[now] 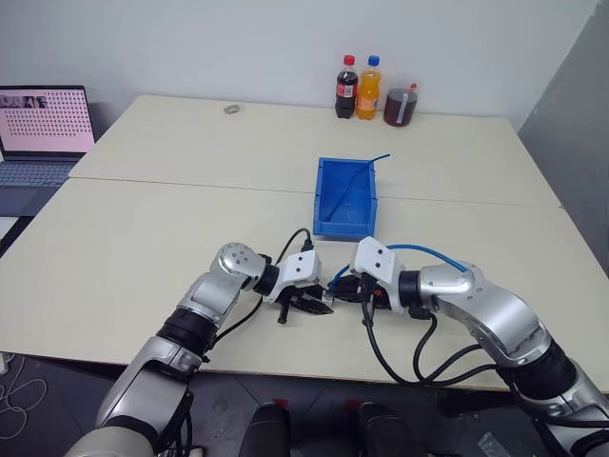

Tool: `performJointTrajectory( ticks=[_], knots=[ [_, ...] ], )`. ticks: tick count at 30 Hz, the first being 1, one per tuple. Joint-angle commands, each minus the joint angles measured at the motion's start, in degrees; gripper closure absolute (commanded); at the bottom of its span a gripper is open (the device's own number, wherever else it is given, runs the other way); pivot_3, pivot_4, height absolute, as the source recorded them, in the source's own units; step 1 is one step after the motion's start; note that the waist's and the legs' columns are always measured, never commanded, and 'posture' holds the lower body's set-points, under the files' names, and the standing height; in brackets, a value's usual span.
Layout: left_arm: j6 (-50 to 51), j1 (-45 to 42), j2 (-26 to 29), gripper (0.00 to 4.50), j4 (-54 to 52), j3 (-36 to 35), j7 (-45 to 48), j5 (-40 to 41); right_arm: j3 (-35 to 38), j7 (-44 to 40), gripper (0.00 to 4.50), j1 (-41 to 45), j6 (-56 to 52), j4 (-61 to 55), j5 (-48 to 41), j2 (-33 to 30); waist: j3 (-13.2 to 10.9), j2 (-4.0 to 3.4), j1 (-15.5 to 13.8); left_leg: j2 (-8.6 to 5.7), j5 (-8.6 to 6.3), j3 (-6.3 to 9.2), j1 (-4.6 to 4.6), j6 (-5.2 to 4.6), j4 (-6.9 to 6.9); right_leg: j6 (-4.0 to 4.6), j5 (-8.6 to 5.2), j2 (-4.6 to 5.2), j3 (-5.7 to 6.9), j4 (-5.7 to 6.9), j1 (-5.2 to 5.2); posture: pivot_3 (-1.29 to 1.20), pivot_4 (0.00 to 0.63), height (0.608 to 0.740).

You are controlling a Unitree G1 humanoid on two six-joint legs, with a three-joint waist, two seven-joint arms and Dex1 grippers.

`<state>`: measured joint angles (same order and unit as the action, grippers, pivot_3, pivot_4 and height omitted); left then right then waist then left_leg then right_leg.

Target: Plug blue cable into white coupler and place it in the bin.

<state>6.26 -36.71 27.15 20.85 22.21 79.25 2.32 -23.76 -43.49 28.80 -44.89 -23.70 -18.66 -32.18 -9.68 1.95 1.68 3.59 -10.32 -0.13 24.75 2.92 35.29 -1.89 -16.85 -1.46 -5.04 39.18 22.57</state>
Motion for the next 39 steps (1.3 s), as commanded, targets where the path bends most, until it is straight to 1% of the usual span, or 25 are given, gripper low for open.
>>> performJointTrajectory(
  ticks=[1,9,14,18,26,28,34,38,39],
  knots=[
    [0.10,0.89,-0.06,3.71,-0.45,1.45,-0.36,-1.39,-0.24,0.11,4.44,0.69,-1.32,0.89,0.77,0.77,0.01,0.00,0.02,0.00,0.00,0.00,-0.01,0.00,0.00,0.00,0.00,0.00,0.00,0.00,-0.01,0.00,0.150,0.740],
    [0.03,1.01,-0.21,3.71,-0.50,1.45,-0.92,-1.53,-0.27,0.32,4.44,0.33,-4.34,0.71,0.41,1.95,0.02,-0.01,0.04,0.00,-0.01,0.03,-0.03,-0.01,0.16,-0.01,0.00,0.00,0.03,0.05,-0.11,0.00,0.150,0.740],
    [-0.06,0.92,-0.60,3.71,-0.21,1.54,-1.37,-1.61,-1.10,-0.16,4.45,-1.34,-5.26,-0.32,0.86,0.60,0.03,-0.03,0.00,0.00,-0.01,0.07,-0.04,-0.01,0.29,-0.06,-0.03,0.00,0.06,0.10,-0.17,0.00,0.150,0.740],
    [-0.06,0.80,-0.95,3.71,0.01,1.44,-1.44,-1.72,-0.78,-0.13,4.45,-0.98,-6.51,-0.29,-0.53,2.44,0.03,-0.03,0.00,0.01,-0.06,0.07,-0.04,-0.09,0.45,-0.09,-0.05,0.00,0.06,0.11,-0.23,0.00,0.150,0.740],
    [0.30,0.85,-1.23,3.71,-0.13,1.36,-1.44,-1.58,-6.99,-3.50,4.45,0.99,-4.10,4.51,3.73,1.49,0.11,-0.10,0.09,0.01,-0.07,0.06,-0.08,-0.10,0.54,-0.10,-0.06,0.00,0.04,0.24,-0.23,0.00,0.150,0.740],
    [0.43,0.92,-1.24,3.71,-0.20,1.28,-1.51,-1.60,-7.59,-3.92,4.45,0.88,-3.63,5.35,4.40,1.20,0.17,-0.11,0.09,0.01,-0.07,0.06,-0.10,-0.10,0.54,-0.15,-0.09,0.00,0.04,0.24,-0.25,0.00,0.150,0.740],
    [-0.02,1.63,-0.81,3.71,-0.36,1.14,-2.57,-2.31,-5.56,-4.08,4.45,1.10,-1.89,5.87,4.89,2.09,0.43,-0.24,0.13,0.01,-0.07,0.05,-0.13,-0.11,0.54,-0.21,-0.12,-0.01,0.02,0.26,-0.26,0.00,0.150,0.740],
    [0.30,2.01,-0.54,3.71,0.00,0.74,-1.90,-1.34,-4.28,-4.11,4.45,1.44,-0.95,5.64,4.90,2.11,0.43,-0.25,0.14,0.01,-0.08,0.04,-0.16,-0.11,0.54,-0.21,-0.12,-0.01,0.01,0.29,-0.27,0.00,0.150,0.740],
    [-0.27,2.12,-0.32,3.36,0.19,0.32,-2.20,-1.23,-3.90,-4.07,4.45,1.44,-0.54,5.38,4.93,2.05,0.43,-0.25,0.14,0.01,-0.08,0.05,-0.17,-0.11,0.55,-0.21,-0.12,-0.01,0.01,0.29,-0.27,0.00,0.150,0.740]
  ],
)
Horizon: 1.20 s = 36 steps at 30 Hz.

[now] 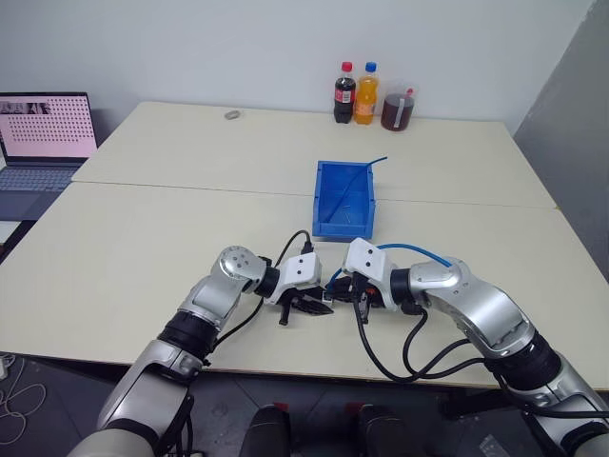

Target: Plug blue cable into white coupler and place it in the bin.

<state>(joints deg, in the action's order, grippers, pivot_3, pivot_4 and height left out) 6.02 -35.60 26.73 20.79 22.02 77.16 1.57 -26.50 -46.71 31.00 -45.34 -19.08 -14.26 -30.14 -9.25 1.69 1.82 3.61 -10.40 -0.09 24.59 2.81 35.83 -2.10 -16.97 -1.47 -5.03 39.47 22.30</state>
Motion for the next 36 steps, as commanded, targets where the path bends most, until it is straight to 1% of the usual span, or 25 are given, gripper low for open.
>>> performJointTrajectory(
  ticks=[1,3,5,6,7,8,11,13,15,18,21,24,26,31,33,34,36],
  knots=[
    [-0.40,1.26,0.25,3.00,0.20,-0.18,-0.42,-0.01,-0.57,-0.60,4.45,-0.78,0.25,0.40,0.51,0.05,0.00,0.00,0.00,0.00,0.00,0.00,0.00,0.00,0.00,0.00,0.00,0.00,0.00,0.00,0.00,0.00,0.150,0.740],
    [-0.07,2.07,0.53,2.76,-0.86,-1.98,-1.24,1.50,0.84,0.06,4.45,-0.90,0.41,-0.90,0.19,0.16,-0.01,-0.01,0.01,0.00,0.00,-0.01,0.00,0.00,0.00,0.00,0.00,0.00,-0.01,0.01,0.00,0.00,0.150,0.740],
    [0.22,2.99,0.96,2.22,-2.47,-3.66,-1.79,3.01,1.92,0.49,4.45,-0.90,0.04,-2.21,-0.32,0.17,-0.02,-0.01,0.02,0.01,0.00,-0.02,0.00,0.00,0.00,0.00,0.00,0.00,-0.02,0.02,0.02,0.00,0.150,0.740],
    [-0.11,3.47,1.18,2.17,-3.42,-4.58,-1.95,3.84,2.44,0.66,4.45,-0.83,-0.27,-2.78,-0.69,0.20,-0.03,-0.02,0.02,0.02,0.00,-0.01,0.00,0.00,0.00,0.00,0.00,0.00,-0.02,0.02,0.02,0.00,0.150,0.740],
    [-0.26,3.88,1.31,1.80,-4.24,-5.16,-2.13,4.41,2.81,0.81,4.45,-0.89,-0.51,-3.27,-0.98,0.17,-0.04,-0.02,0.03,0.02,0.00,-0.01,0.00,0.00,0.00,0.00,0.00,-0.01,-0.02,0.04,0.03,0.00,0.150,0.740],
    [0.33,4.35,1.51,1.70,-5.91,-6.42,-3.11,5.27,3.55,1.10,4.45,-0.80,-1.02,-3.88,-1.51,0.34,-0.06,-0.02,0.02,0.03,0.00,-0.01,0.01,0.00,0.00,0.00,0.00,-0.01,-0.02,0.04,0.04,0.00,0.150,0.740],
    [1.91,5.85,3.13,1.06,-10.66,-9.24,-4.93,6.86,5.51,2.03,4.45,-0.43,-2.18,-5.28,-2.46,0.98,-0.13,-0.03,0.02,0.04,0.00,-0.01,0.08,0.00,0.00,0.00,0.00,-0.01,-0.02,0.05,0.10,0.00,0.150,0.740],
    [3.42,7.58,4.82,0.72,-14.85,-12.58,-8.30,7.55,8.81,3.25,4.45,0.07,-3.43,-6.78,-4.12,1.87,-0.14,-0.04,0.06,0.04,0.00,0.00,0.11,0.00,-0.01,0.00,0.00,-0.01,-0.02,0.05,0.14,0.00,0.150,0.740],
    [6.22,8.59,6.05,0.31,-18.97,-15.78,-12.19,7.86,13.74,4.77,4.45,1.40,-5.31,-7.57,-6.40,2.82,-0.16,-0.05,0.12,0.05,0.00,-0.02,0.13,0.00,-0.03,0.00,0.00,-0.01,-0.04,0.05,0.17,0.00,0.150,0.740],
    [11.66,8.30,6.39,0.28,-23.21,-19.74,-18.31,8.56,21.24,8.05,4.45,5.59,-7.42,-4.91,-9.34,5.40,-0.21,-0.06,0.07,0.05,0.00,-0.01,0.13,0.00,-0.01,-0.01,0.00,-0.01,-0.03,0.06,0.17,0.00,0.150,0.740],
    [16.14,7.35,6.35,0.28,-25.06,-21.30,-22.19,8.82,24.42,9.05,4.45,11.56,-6.51,2.39,-10.38,7.55,-0.22,-0.08,0.09,0.04,0.00,0.00,0.12,0.00,0.00,-0.05,0.02,0.00,-0.02,0.05,0.14,0.00,0.150,0.740],
    [18.14,6.04,6.02,0.28,-24.35,-21.99,-24.45,9.03,23.38,9.02,4.45,18.97,-0.25,17.80,-6.93,9.54,-0.23,-0.09,0.22,0.04,0.00,-0.04,0.11,0.00,-0.02,-0.05,0.03,-0.01,-0.03,0.04,0.16,0.00,0.150,0.740],
    [17.66,5.28,6.03,0.28,-23.27,-21.82,-24.98,8.81,22.71,9.55,4.45,23.93,4.75,29.60,-4.09,10.77,-0.23,-0.09,0.23,0.05,0.00,-0.06,0.11,0.00,-0.03,0.04,0.07,-0.02,-0.03,0.05,0.18,0.00,0.150,0.740],
    [15.65,5.13,6.34,0.28,-21.37,-21.15,-24.90,8.47,22.00,7.53,4.45,33.66,12.77,52.31,0.65,11.66,-0.26,-0.11,0.21,0.03,0.00,-0.22,0.24,0.00,-0.12,0.25,0.18,-0.01,-0.15,0.02,0.41,0.00,0.150,0.740],
    [14.73,5.34,6.54,0.28,-20.67,-21.02,-24.73,8.32,20.85,4.84,3.74,36.58,14.51,59.02,2.70,10.36,-0.28,-0.12,0.19,0.02,0.00,-0.32,0.32,0.00,-0.14,0.26,0.19,0.00,-0.24,0.03,0.56,0.00,0.150,0.740],
    [14.30,5.51,6.77,0.28,-20.25,-21.04,-24.45,8.31,19.96,2.68,3.59,37.58,14.88,60.87,3.63,9.24,-0.28,-0.12,0.15,0.03,0.00,-0.35,0.39,0.00,-0.15,0.26,0.19,0.00,-0.27,0.04,0.66,0.00,0.150,0.740],
    [13.63,5.84,7.15,0.28,-19.58,-21.14,-24.06,8.38,18.56,-1.18,2.99,38.79,15.41,62.77,4.99,7.51,-0.29,-0.13,-0.01,0.01,0.00,-0.40,0.56,0.00,-0.18,0.27,0.19,0.01,-0.32,0.07,0.88,0.00,0.150,0.740]
  ],
)
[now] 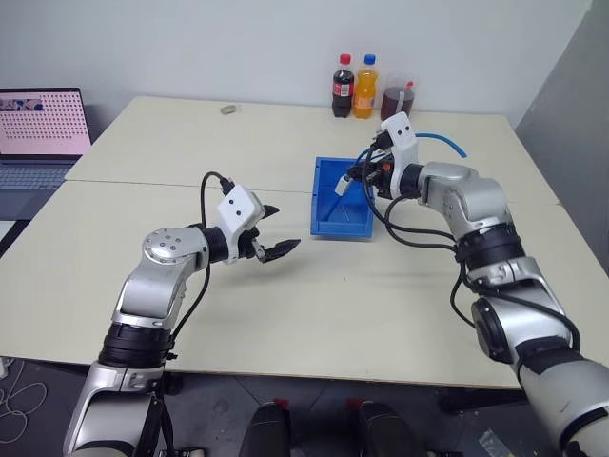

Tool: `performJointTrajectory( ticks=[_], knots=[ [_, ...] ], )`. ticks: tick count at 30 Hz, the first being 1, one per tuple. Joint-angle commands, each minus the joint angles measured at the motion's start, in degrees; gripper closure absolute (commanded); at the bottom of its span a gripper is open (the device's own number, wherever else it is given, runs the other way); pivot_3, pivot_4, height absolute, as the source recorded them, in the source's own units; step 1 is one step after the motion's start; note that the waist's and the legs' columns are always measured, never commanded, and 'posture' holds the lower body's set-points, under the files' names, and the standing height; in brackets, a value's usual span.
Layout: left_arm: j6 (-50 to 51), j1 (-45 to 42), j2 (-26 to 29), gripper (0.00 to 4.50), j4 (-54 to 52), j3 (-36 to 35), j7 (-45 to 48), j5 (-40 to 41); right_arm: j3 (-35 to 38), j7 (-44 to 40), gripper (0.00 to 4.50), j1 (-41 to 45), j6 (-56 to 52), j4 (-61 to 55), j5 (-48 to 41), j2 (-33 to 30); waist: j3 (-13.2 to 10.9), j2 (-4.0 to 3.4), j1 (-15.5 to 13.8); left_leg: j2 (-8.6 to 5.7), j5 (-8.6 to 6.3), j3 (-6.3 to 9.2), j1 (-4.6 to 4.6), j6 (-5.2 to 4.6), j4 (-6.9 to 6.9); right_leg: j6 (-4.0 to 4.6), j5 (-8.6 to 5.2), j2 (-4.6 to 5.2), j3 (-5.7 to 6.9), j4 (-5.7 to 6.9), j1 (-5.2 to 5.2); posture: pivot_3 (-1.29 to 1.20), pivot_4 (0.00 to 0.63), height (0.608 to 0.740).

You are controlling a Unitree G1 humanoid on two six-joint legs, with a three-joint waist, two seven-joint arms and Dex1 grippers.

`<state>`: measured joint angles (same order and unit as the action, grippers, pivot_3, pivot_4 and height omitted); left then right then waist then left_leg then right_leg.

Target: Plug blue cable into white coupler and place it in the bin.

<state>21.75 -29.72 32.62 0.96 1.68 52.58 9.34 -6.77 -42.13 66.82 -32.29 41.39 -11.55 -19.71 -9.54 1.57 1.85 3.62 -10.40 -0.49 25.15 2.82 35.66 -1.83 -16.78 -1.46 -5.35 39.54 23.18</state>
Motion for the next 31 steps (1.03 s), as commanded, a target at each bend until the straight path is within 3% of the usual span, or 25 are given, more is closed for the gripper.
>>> performJointTrajectory(
  ticks=[1,5,10,13,15,18,24,31],
  knots=[
    [-2.43,0.02,1.42,0.28,0.66,-0.88,0.68,0.69,-1.92,-7.85,2.73,3.10,2.29,2.19,2.84,-3.94,-0.01,-0.02,-0.03,0.00,0.00,0.00,0.04,0.01,0.01,0.00,0.00,0.00,0.01,0.00,0.02,0.00,0.150,0.740],
    [-2.67,0.17,2.12,0.28,1.54,-1.11,1.62,1.53,-3.77,-14.47,1.92,1.50,0.07,-1.18,3.88,-7.72,-0.04,-0.06,0.04,0.00,-0.02,-0.06,0.04,0.01,-0.04,0.00,0.00,0.00,-0.06,0.00,0.07,0.00,0.150,0.740],
    [-1.62,-0.12,3.10,0.28,2.02,-0.94,2.41,2.14,-6.11,-22.11,0.52,-3.87,-4.72,-10.78,3.86,-13.80,-0.04,-0.06,0.02,0.01,-0.02,-0.06,0.03,0.01,-0.05,0.00,-0.01,-0.01,-0.06,0.02,0.08,0.00,0.150,0.740],
    [-1.37,-0.26,4.14,0.28,2.46,-0.81,2.75,2.11,-8.52,-26.64,0.01,-9.56,-3.56,-18.52,4.99,-19.22,-0.04,-0.06,0.02,0.00,-0.02,-0.05,0.03,0.01,-0.03,0.00,-0.01,0.00,-0.06,0.03,0.08,0.00,0.150,0.740],
    [-1.11,-0.25,4.34,0.28,2.93,-1.75,1.68,2.38,-8.29,-27.82,0.01,-14.18,-2.56,-24.72,4.81,-22.68,-0.04,-0.06,-0.02,0.00,-0.02,-0.06,0.04,0.00,-0.02,-0.01,-0.01,0.00,-0.06,0.03,0.08,0.00,0.150,0.740],
    [-0.42,0.50,4.32,0.28,2.82,-3.90,-1.48,2.55,-0.71,-25.11,0.01,-22.12,-6.65,-37.08,-1.50,-23.48,-0.07,-0.04,-0.03,0.00,-0.02,-0.05,0.04,0.01,0.01,-0.03,-0.03,0.01,-0.08,0.03,0.07,0.00,0.150,0.740],
    [3.52,4.10,4.40,0.28,-1.71,-8.01,-4.75,5.35,12.66,-11.04,0.01,-34.68,-16.70,-57.75,-9.74,-16.39,-0.08,-0.01,1.04,0.04,-0.02,-0.01,-0.05,0.01,0.04,-0.08,-0.07,-0.04,-0.13,0.32,0.06,0.00,0.150,0.740],
    [8.45,6.61,6.35,0.28,-5.58,-8.94,-3.72,8.68,13.64,-1.92,0.01,-41.06,-20.10,-66.33,-11.36,-12.50,-0.12,0.06,1.08,0.00,-0.02,0.02,-0.12,0.02,0.10,-0.28,-0.17,-0.02,-0.12,0.41,0.01,0.00,0.150,0.740]
  ],
)
